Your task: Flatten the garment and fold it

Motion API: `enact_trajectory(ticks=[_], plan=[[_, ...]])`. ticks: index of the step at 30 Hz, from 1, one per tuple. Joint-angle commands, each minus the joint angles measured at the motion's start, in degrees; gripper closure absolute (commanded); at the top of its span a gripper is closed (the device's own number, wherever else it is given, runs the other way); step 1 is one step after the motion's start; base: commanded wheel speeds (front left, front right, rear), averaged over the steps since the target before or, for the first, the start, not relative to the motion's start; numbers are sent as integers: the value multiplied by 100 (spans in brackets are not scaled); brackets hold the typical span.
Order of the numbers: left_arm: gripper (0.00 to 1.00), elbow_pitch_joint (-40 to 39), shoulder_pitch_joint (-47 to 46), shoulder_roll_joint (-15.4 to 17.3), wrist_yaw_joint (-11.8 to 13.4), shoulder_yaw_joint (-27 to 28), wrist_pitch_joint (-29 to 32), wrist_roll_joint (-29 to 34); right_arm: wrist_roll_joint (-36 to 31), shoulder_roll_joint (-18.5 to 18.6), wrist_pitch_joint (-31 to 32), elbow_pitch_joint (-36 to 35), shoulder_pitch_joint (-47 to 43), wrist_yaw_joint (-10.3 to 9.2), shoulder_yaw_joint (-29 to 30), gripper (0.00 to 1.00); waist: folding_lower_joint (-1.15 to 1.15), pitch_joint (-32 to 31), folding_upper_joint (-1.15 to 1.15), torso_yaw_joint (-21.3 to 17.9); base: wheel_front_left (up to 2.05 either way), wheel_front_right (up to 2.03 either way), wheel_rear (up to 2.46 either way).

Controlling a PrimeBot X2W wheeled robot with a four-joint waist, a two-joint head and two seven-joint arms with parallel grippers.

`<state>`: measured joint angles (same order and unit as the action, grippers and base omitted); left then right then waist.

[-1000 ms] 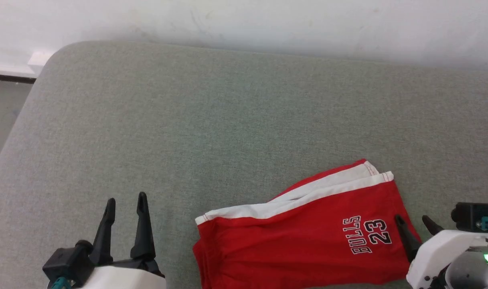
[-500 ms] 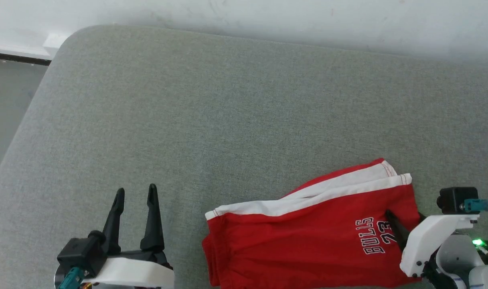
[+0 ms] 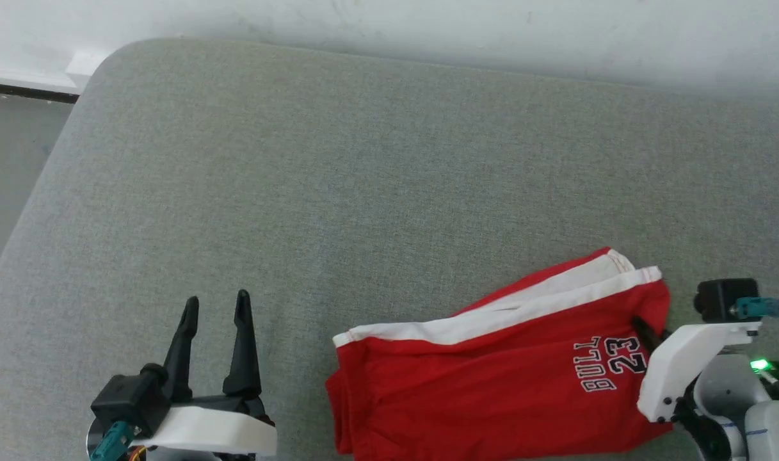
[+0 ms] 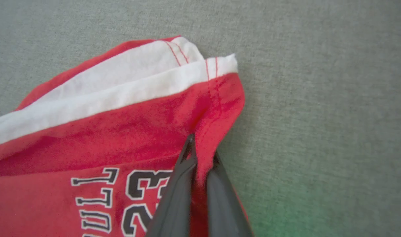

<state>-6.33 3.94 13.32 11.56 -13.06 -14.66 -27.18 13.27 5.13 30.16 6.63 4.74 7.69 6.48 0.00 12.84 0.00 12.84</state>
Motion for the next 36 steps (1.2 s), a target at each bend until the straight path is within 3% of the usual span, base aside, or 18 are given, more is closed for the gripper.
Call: enact_trajectory(ticks=[1,14,19,24,36], plan=[[0,22,-63,-5,-48,23,-31,55,-92,81,-2,135,10,-20,102,100,0,-14,0,-32,0,0,0],[0,87,-4,54,-111,-8,-15,91,-624,508,-156,-71,-149,-20,1448,100,0,-129,0,-354,0,0,0],[0,114,31,81,-100,-48,39,93,-651,394,-139,-277,-300,-20,1697,100,0,-209,0,-491,0,0,0],[0,138,57,89,-99,-111,94,92,-442,163,-103,-568,-391,-20,1452,100,0,-329,0,-597,0,0,0],[0,167,92,56,-80,-215,149,52,333,-165,190,-1680,-518,-20,-40,100,0,-420,0,-594,0,0,0]])
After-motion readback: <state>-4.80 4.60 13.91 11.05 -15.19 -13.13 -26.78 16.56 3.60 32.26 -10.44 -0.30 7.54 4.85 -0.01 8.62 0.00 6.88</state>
